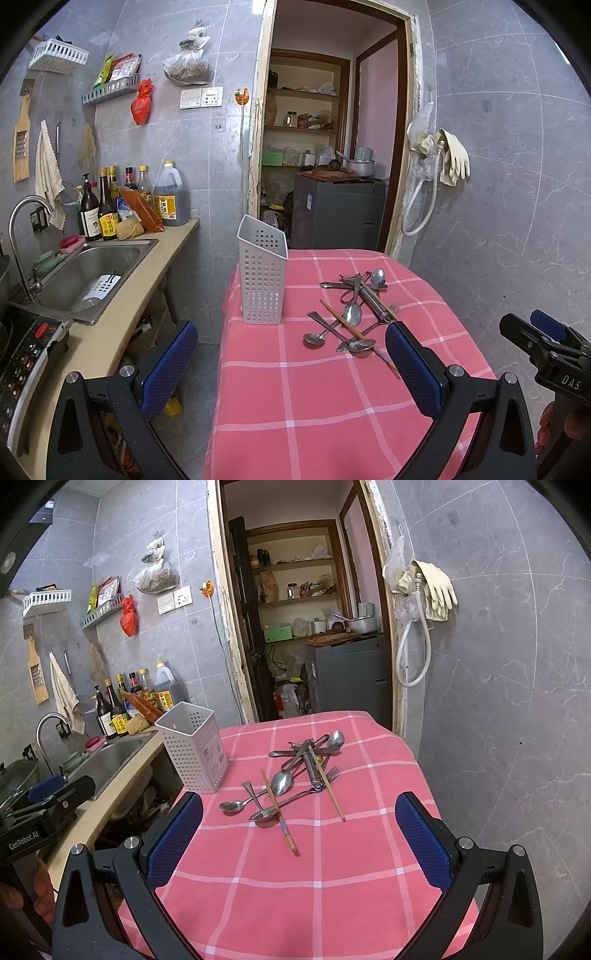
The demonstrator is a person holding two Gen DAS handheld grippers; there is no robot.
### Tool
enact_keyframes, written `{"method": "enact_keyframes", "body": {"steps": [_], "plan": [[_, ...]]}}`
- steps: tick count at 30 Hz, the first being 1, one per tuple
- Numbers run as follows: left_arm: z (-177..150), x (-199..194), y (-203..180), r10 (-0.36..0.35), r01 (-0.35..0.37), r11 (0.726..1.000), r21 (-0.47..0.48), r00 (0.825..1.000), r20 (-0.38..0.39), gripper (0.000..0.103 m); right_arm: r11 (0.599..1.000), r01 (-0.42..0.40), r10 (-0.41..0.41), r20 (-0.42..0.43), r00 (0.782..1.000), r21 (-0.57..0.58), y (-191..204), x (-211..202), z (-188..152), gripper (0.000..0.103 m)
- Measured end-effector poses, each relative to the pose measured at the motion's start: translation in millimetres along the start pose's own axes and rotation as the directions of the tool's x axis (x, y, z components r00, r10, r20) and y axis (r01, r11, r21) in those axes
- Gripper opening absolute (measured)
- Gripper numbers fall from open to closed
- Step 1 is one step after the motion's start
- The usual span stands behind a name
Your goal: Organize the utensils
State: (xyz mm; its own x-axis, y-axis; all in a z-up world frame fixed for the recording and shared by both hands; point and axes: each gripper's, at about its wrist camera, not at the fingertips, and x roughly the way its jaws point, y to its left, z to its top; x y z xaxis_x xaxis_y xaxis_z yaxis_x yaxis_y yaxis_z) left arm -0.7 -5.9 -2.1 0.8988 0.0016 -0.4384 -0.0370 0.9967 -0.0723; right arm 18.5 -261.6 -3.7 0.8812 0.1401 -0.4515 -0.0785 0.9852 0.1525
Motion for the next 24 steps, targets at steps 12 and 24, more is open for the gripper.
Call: {"method": "enact_keyframes", "body": {"steps": [12,24], "plan": [[-1.5,1.1,-0.5,-0.001,0.001,1.000,-0.001,1.000,-0.003,0.102,1.000,0.002,-0.002,0.000,1.000,0.001,0.3,0.0,0.0,0.102],[-5.3,6.6,-0.9,-0.003,0.003,1.000,0.000,1.000,-0.009,0.102,1.000,0.000,0.000,-0.002,1.000,0.000,0.4,0.6,-0.1,0.102]]}}
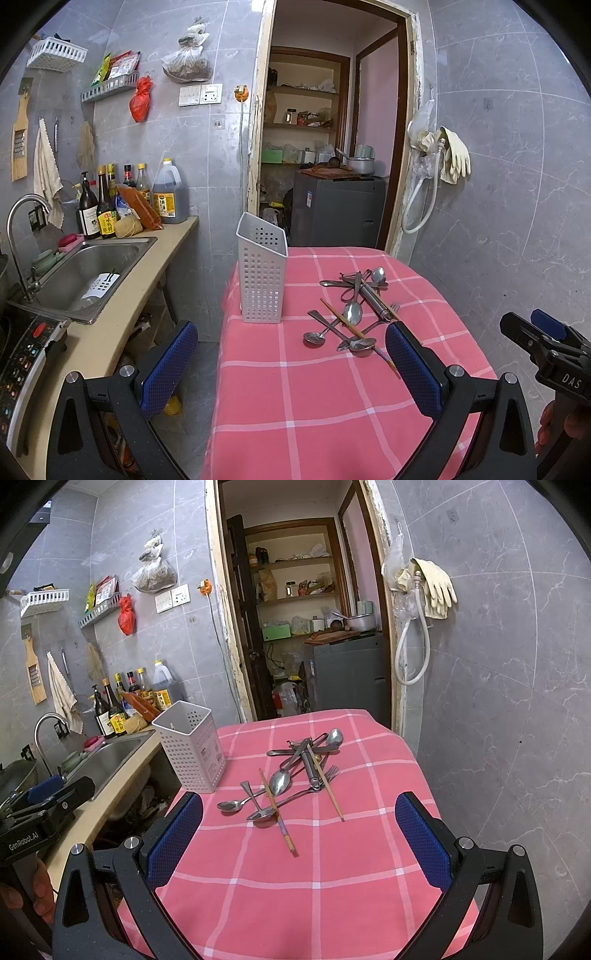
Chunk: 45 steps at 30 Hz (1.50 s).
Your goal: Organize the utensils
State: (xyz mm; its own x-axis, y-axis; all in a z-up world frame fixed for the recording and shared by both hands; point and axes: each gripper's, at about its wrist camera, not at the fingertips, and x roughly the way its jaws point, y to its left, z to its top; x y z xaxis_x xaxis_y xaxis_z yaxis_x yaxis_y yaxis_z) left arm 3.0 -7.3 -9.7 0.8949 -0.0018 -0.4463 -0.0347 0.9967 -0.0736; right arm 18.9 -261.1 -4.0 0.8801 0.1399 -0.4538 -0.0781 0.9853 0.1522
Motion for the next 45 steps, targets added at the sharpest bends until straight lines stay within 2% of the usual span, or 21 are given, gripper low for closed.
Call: {"method": "enact_keyframes", "body": {"steps": [15,23,32,39,45], "plan": [[-3,11,4,-0.008,0.007,1.000,-0.008,0.999,-0.035,0.102,1.000,0.008,-0.008,-0.005,1.000,0.010,-9,7,-3,0.102],[18,33,7,-0.022,0.022,0.999,-0.031,1.000,-0.021,0.102,1.000,0.022,-0.022,0.024,0.999,-0.003,-16,17,21,0.102],[44,69,-8,-0.022,0.022,0.999,-0.038,1.000,0.004,0.102,0.999,-0.010,0.012,0.038,0.999,-0.041,-28,60,55,0.102],[50,99,-32,-0.009,0.009,1.000,-0.020,1.000,0.018,0.102,0.998,-0.036,0.038,0.035,0.999,-0.051,-43,100,70,0.102],[45,128,-45,0.009,-0.009,1.000,-0.017,1.000,0.001,0.102,0.997,-0.048,0.049,0.006,0.999,-0.067,-59,138,72,0.102]]}}
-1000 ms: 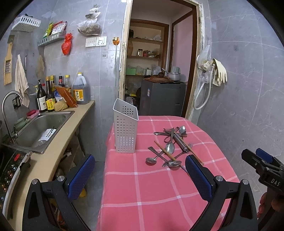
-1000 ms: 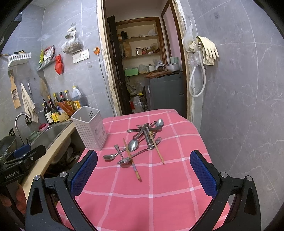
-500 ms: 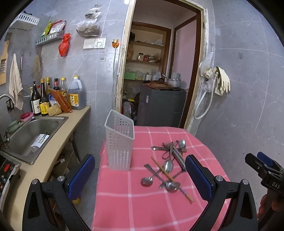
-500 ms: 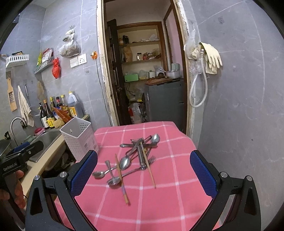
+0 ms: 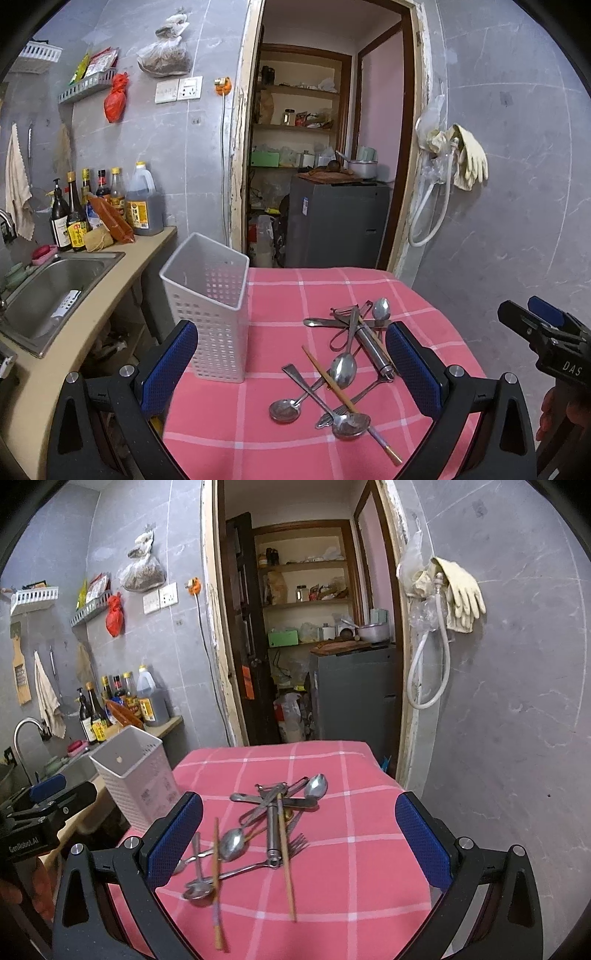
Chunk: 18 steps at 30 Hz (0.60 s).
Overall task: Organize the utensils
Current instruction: 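Move both tools toward the utensil pile on the pink tablecloth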
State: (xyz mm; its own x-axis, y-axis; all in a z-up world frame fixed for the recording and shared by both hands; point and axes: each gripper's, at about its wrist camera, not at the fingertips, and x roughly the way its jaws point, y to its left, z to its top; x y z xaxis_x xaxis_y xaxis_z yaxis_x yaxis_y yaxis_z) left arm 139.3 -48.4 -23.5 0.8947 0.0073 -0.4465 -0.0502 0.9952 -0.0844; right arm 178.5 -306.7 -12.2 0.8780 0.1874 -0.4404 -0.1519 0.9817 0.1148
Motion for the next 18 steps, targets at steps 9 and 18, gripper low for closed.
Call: {"method": "enact_keyframes", "body": {"steps": [9,18], "plan": [[-18,47,-8,-0.028,0.021,0.998,-0.055,0.993,-0.115,0.102,0.999,-0.041,0.041,-0.053,0.998,-0.006,-20,50,-4,0.102],[-30,88,-26,-0.061,0.044,0.994,-0.096,0.981,-0.185,0.084,0.991,-0.128,0.131,-0.154,0.979,0.024,-37,102,-15,0.097]]}}
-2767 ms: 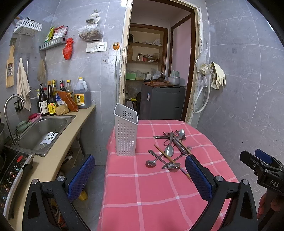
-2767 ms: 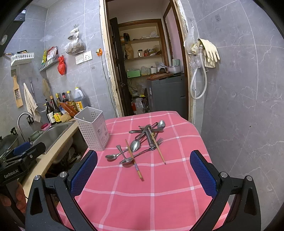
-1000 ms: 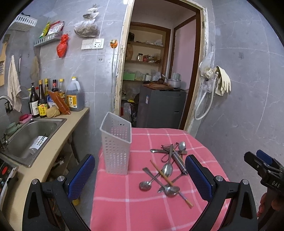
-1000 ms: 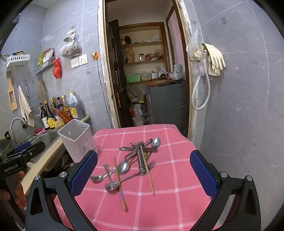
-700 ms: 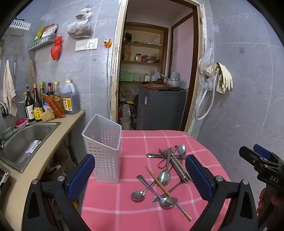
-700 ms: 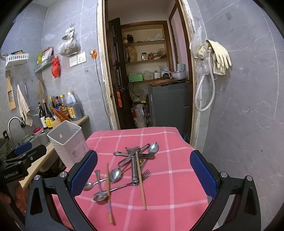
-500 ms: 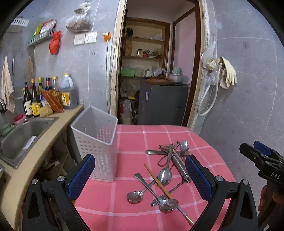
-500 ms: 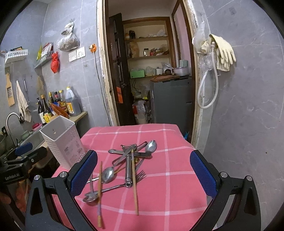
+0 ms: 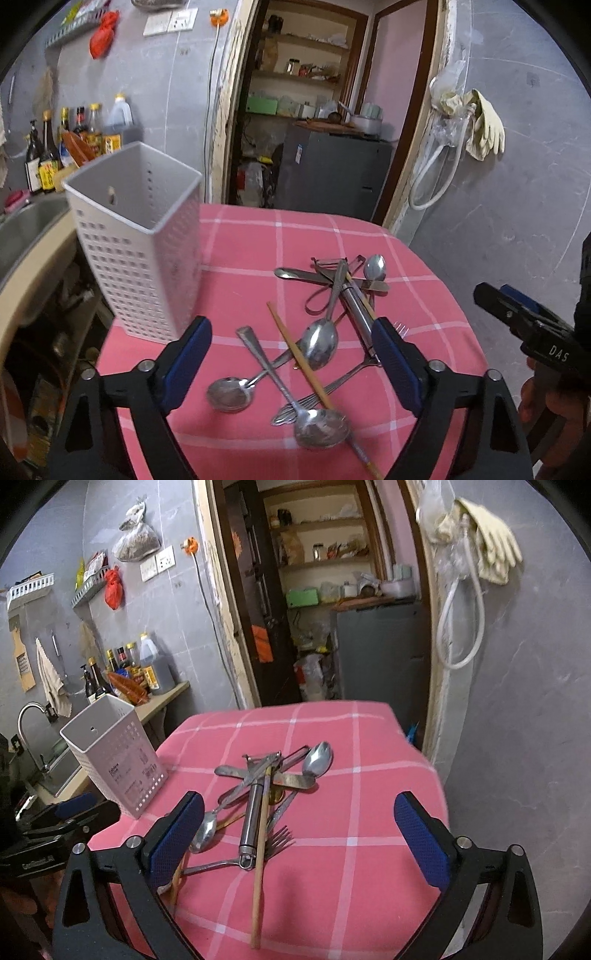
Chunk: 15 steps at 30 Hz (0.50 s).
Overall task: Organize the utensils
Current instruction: 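Move both tools toward the utensil pile on the pink tablecloth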
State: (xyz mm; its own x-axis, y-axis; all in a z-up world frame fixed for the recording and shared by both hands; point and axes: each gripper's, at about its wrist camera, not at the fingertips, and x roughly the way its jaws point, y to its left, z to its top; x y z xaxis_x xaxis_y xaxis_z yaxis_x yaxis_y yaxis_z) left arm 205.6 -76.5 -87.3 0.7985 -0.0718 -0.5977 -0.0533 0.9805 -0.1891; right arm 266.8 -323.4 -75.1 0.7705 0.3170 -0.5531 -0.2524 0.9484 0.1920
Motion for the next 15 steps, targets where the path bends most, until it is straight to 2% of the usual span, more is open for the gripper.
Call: {"method": "enact_keyframes", "body": {"steps": [6,15], "plan": [[4,33,-10,-0.038,0.038,0.999,0.010,0.998,-0.053,0.069,0.998,-0.058,0.059,-0.058,0.997,0.020,-14,34,0,0.084],[14,86,-17,-0.107,0.111,0.994,0.014,0.983,-0.147,0.056,0.992,-0.117,0.122,-0.146,0.982,0.048,-31,88,3,0.064]]}}
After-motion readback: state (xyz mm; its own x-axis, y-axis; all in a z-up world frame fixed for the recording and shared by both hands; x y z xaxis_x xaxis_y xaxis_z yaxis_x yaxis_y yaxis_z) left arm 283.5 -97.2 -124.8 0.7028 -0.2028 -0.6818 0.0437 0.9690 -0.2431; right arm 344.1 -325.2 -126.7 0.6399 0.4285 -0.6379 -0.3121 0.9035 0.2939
